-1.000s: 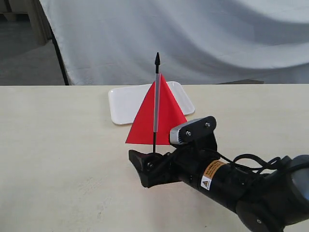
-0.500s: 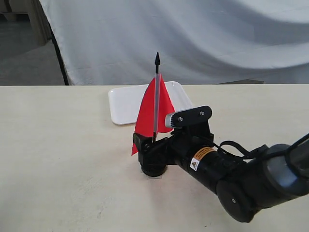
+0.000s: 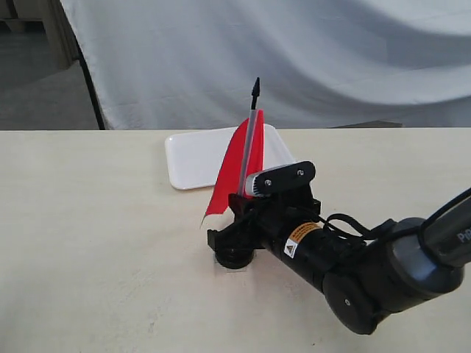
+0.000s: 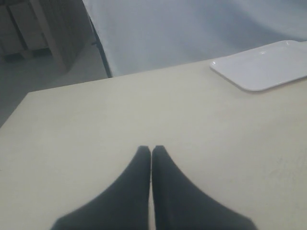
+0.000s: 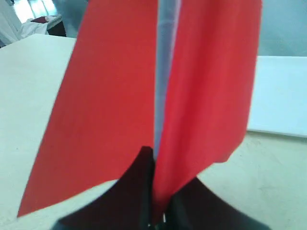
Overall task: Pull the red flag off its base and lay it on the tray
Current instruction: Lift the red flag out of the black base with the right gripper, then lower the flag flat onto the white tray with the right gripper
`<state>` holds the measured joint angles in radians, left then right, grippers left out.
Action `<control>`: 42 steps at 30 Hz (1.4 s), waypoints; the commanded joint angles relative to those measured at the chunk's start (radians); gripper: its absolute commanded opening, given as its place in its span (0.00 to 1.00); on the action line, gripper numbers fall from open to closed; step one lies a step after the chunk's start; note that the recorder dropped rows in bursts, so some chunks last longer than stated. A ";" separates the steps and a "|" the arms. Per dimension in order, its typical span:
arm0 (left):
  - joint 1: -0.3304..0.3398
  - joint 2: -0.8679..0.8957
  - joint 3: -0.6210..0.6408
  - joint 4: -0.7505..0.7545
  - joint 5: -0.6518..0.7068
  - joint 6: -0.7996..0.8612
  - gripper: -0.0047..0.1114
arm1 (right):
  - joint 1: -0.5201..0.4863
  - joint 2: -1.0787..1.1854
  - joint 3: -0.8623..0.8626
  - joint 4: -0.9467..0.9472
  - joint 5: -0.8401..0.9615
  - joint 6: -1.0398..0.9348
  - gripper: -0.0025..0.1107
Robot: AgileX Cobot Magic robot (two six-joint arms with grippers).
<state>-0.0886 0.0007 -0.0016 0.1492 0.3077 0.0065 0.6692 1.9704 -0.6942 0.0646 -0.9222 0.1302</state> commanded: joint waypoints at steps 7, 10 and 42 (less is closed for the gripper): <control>-0.009 -0.001 0.002 -0.001 -0.009 -0.007 0.05 | 0.001 -0.130 -0.003 -0.065 0.033 -0.030 0.02; -0.009 -0.001 0.002 -0.001 -0.009 -0.007 0.05 | -0.002 -0.230 -0.003 -0.037 0.089 -0.104 0.02; -0.007 -0.001 0.002 -0.001 -0.011 -0.007 0.05 | -0.218 0.011 -0.577 0.919 0.462 -2.047 0.02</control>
<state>-0.0886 0.0007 -0.0016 0.1492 0.3077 0.0065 0.4403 1.8962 -1.1731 0.8984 -0.4640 -1.7409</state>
